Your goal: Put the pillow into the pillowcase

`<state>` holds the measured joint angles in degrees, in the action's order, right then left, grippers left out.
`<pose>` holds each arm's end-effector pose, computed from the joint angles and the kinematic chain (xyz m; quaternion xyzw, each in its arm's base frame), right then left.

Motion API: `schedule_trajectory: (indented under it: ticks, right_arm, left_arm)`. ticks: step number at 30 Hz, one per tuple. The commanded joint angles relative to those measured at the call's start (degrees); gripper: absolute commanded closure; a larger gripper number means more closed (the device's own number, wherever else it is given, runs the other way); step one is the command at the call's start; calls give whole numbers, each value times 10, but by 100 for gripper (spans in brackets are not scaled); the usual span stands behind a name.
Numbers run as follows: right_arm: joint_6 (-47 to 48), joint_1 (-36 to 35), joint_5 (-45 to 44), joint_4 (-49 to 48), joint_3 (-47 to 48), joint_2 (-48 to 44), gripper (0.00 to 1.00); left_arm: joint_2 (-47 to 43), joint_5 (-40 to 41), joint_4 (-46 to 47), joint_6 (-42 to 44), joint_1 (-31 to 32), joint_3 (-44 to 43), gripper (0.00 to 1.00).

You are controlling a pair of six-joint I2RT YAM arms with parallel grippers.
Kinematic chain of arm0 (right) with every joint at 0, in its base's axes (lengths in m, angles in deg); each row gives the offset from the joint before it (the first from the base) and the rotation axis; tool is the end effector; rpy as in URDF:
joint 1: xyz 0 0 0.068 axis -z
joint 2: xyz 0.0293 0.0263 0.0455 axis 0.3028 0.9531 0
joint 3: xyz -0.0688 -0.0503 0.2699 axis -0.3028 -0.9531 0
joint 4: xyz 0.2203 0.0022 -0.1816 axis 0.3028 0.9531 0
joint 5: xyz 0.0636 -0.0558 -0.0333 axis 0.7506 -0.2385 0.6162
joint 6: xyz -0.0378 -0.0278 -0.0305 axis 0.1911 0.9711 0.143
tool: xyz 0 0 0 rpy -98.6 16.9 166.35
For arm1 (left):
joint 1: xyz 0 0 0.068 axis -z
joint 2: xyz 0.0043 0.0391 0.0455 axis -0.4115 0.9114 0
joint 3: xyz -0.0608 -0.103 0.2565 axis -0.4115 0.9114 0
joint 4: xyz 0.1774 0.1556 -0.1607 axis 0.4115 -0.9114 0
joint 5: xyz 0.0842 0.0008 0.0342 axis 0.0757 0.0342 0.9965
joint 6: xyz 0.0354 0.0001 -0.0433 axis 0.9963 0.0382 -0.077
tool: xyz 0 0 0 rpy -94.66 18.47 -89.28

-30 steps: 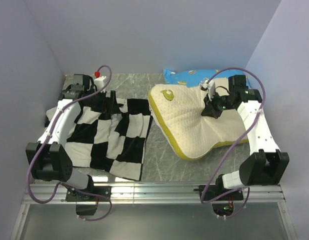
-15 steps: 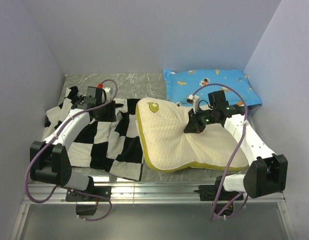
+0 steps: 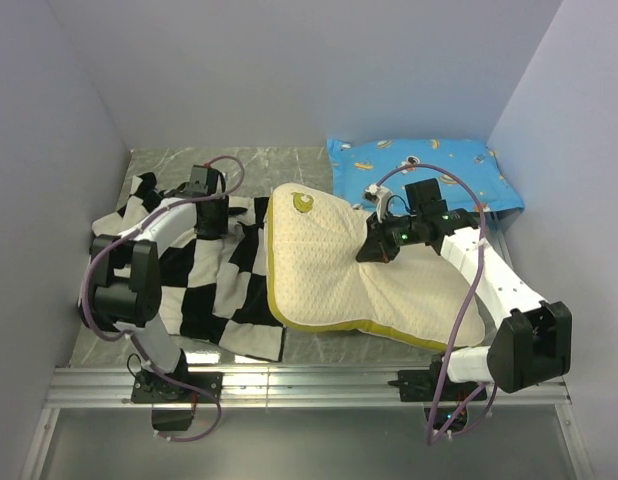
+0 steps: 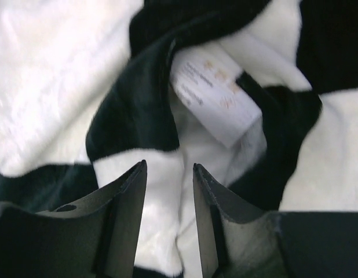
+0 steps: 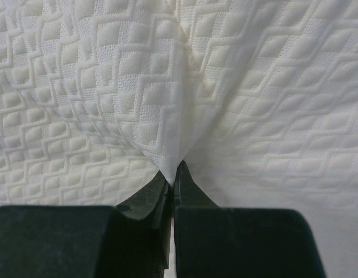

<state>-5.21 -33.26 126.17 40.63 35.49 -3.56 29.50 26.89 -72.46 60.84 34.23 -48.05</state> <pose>0.2713 0.1051 0.2898 -0.3584 0.8048 0.3745 0.2892 0.3796 -0.0632 0.2083 -0.0023 0.9621 -0.0037 0.2728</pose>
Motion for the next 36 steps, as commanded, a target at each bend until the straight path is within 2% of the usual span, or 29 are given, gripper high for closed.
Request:
schedule_trajectory:
  ticks: [1,7,11,13,16,17,18,21,28,33,36]
  right_arm:
    - [-30,-12,44,-56,12,-9,100]
    - [-46,-25,44,-73,12,-5,100]
    - [-41,-33,43,-71,13,-4,100]
    - [-33,-40,43,-68,15,0,100]
    - [-28,-53,46,-68,16,12,100]
    - [-27,-63,48,-69,15,15,100]
    - [-23,-69,49,-70,16,23,100]
    - [2,-103,50,-57,26,49,100]
    - [117,-195,35,67,115,160,100]
    - [152,-230,7,106,202,245,100]
    - [164,-235,-4,145,270,299,100]
  left_arm:
    - [17,29,37,-5,-2,-29,56]
    - [77,43,42,-7,-4,-54,56]
    - [83,46,53,-14,-8,-54,61]
    - [77,51,56,-11,-10,-51,66]
    - [59,45,57,1,-13,-44,82]
    - [51,43,55,3,-16,-43,94]
    - [46,42,51,5,-20,-44,99]
    - [25,23,36,13,-34,-46,100]
    - [-65,-76,12,51,-55,-13,100]
    - [-157,-150,-8,110,-58,33,100]
    - [-188,-161,-29,123,-59,47,100]
